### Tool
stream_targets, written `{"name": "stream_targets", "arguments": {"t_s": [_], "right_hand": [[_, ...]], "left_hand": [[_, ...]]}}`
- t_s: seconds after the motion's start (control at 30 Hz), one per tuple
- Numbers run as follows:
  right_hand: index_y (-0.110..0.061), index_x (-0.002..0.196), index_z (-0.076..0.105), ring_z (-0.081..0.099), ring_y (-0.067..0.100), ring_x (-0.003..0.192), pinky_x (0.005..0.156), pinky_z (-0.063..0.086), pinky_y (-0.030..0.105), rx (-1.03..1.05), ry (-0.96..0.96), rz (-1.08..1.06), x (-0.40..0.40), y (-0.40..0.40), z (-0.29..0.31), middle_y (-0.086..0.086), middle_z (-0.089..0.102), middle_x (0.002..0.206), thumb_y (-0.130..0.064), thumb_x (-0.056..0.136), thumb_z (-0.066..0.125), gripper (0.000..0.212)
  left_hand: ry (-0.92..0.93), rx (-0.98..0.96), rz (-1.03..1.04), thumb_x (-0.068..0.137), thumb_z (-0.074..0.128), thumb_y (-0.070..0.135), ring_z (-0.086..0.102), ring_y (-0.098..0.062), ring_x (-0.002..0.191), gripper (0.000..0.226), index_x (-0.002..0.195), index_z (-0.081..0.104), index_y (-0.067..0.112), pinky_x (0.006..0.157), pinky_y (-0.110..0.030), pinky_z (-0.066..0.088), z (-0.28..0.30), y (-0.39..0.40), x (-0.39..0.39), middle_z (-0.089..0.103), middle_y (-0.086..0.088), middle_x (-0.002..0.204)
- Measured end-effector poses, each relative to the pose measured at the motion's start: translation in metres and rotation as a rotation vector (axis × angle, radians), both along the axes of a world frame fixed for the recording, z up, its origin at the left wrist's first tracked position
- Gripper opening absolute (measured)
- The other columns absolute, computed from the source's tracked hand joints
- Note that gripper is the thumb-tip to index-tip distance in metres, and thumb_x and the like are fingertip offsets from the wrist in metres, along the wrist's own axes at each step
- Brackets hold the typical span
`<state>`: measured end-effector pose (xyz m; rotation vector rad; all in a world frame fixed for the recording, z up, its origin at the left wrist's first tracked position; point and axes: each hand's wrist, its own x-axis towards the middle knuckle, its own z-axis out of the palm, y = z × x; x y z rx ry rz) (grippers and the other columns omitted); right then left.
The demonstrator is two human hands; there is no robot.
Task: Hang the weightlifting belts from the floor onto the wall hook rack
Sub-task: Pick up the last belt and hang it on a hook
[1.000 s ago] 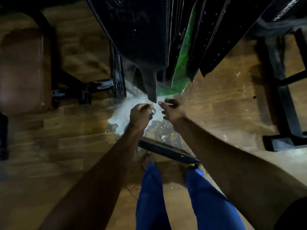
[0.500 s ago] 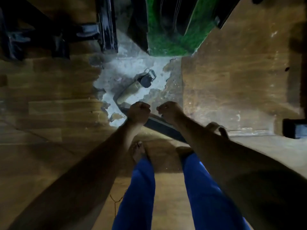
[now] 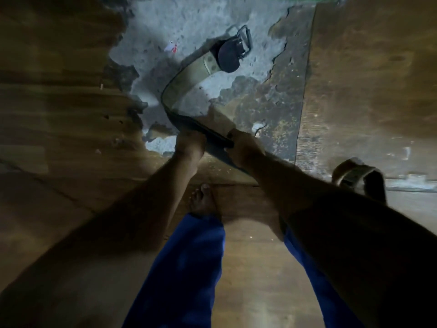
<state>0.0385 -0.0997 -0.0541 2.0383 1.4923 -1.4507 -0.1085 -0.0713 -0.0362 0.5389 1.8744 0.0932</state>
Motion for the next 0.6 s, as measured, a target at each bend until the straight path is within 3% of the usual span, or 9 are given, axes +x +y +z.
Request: {"name": "stream_targets", "arguments": {"t_s": [0.1,0.17,0.23,0.3,0.43,0.6], "right_hand": [[-0.020,0.114,0.065,0.066,0.037,0.102,0.087,0.056,0.045,-0.001,0.037,-0.063,0.003,-0.011,0.017,0.014,0.070,0.112,-0.033,0.092,0.065,0.026],[-0.021,0.112,0.064,0.067,0.036,0.095,0.084,0.057,0.048,0.016,0.066,-0.129,0.007,-0.017,0.043,0.011,0.071,0.104,-0.035,0.093,0.063,0.024],[-0.019,0.111,0.065,0.067,0.034,0.091,0.079,0.057,0.043,0.051,0.112,-0.193,0.013,-0.018,0.075,0.010,0.071,0.098,-0.034,0.093,0.064,0.023],[-0.013,0.110,0.066,0.067,0.030,0.087,0.071,0.051,0.033,0.077,0.174,-0.269,0.019,-0.013,0.117,0.011,0.071,0.096,-0.027,0.094,0.066,0.022],[-0.008,0.110,0.067,0.072,0.025,0.078,0.068,0.061,0.037,0.109,0.274,-0.470,0.028,0.013,0.205,0.013,0.074,0.095,-0.021,0.094,0.067,0.021],[-0.006,0.106,0.073,0.073,0.023,0.080,0.082,0.061,0.037,0.136,0.428,-0.687,0.047,0.039,0.319,0.008,0.075,0.091,-0.013,0.092,0.071,0.017]], "left_hand": [[0.021,0.025,-0.028,0.093,0.056,0.018,0.067,-0.035,0.107,0.020,0.106,0.068,0.010,0.072,-0.029,0.047,0.015,-0.008,-0.005,0.070,-0.016,0.106],[0.039,0.059,-0.093,0.090,0.057,0.015,0.068,-0.033,0.101,0.008,0.086,0.064,0.016,0.073,-0.029,0.047,0.035,-0.008,-0.008,0.068,-0.013,0.094],[0.022,0.070,-0.065,0.087,0.059,0.013,0.067,-0.033,0.101,0.006,0.090,0.064,0.016,0.078,-0.031,0.049,0.064,-0.006,-0.009,0.066,-0.011,0.095],[-0.014,0.078,0.012,0.086,0.062,0.011,0.065,-0.031,0.105,0.020,0.106,0.062,0.010,0.082,-0.032,0.050,0.098,-0.001,-0.006,0.066,-0.012,0.106],[-0.095,0.126,0.177,0.081,0.070,0.013,0.061,-0.030,0.112,0.050,0.128,0.050,0.011,0.084,-0.032,0.049,0.180,0.016,0.011,0.062,-0.013,0.121],[-0.050,0.239,0.273,0.059,0.075,0.048,0.056,-0.038,0.126,0.104,0.149,0.037,0.014,0.103,-0.051,0.051,0.282,0.042,0.025,0.050,-0.019,0.146]]}}
